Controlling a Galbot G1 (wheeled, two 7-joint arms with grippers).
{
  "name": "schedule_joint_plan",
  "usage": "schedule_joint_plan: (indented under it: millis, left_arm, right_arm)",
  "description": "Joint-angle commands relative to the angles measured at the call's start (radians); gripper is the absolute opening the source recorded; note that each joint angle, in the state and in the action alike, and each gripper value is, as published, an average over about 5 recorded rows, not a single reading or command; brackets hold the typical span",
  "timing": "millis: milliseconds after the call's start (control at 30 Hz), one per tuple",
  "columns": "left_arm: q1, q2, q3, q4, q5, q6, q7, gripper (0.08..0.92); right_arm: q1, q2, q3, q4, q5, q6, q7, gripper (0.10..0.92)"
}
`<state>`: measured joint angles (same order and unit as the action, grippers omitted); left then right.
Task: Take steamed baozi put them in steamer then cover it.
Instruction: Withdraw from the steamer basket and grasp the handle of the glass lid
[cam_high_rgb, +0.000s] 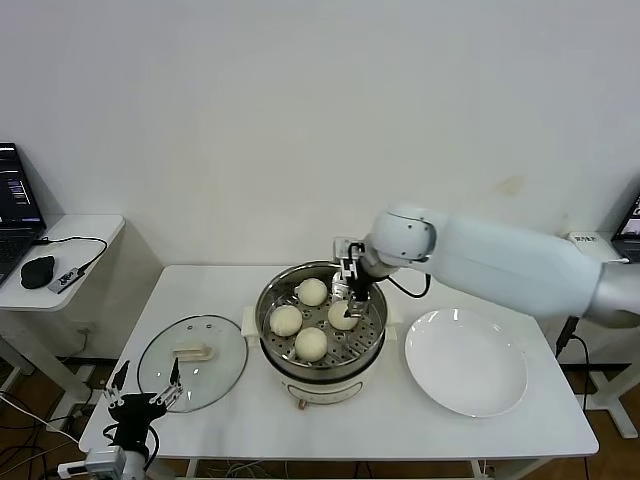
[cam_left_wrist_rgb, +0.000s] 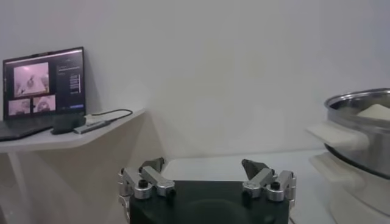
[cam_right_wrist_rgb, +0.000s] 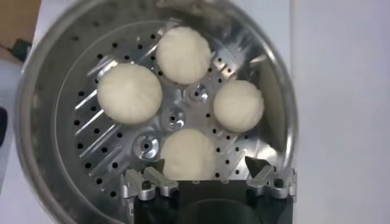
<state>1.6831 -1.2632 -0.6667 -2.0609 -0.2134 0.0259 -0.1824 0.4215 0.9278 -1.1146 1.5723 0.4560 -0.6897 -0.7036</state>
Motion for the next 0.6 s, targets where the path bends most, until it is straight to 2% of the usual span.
schedule_joint_plan:
  millis: [33, 167, 300, 433, 600]
  left_arm:
    - [-0.001, 0.005, 0.001, 0.006, 0.001, -0.01, 0.001, 0.823]
    - [-0.004, 0.007, -0.001, 0.012, 0.0, -0.015, -0.002, 0.823]
    - [-0.007, 0.005, 0.002, 0.02, 0.002, -0.019, -0.005, 0.823]
    - [-0.011, 0.001, 0.011, 0.047, 0.022, -0.042, -0.007, 0.823]
    - [-0.023, -0.003, 0.031, 0.09, 0.06, -0.076, -0.019, 0.823]
  right_arm:
    - [-0.23, -0.275, 0.229, 0.255, 0.13, 0.152, 0.581, 0.823]
    - [-0.577, -0.37, 0.51, 0.32, 0.079, 0.334, 0.728, 0.823]
    - [-1.057, -0.357, 0.946, 0.356, -0.017, 0.458, 0.759, 0.823]
    - [-1.443, -0.2, 1.323, 0.367, -0.112, 0.568, 0.715, 0.823]
    - [-1.674, 0.054, 1.617, 0.357, -0.248, 0.707, 0.61, 0.823]
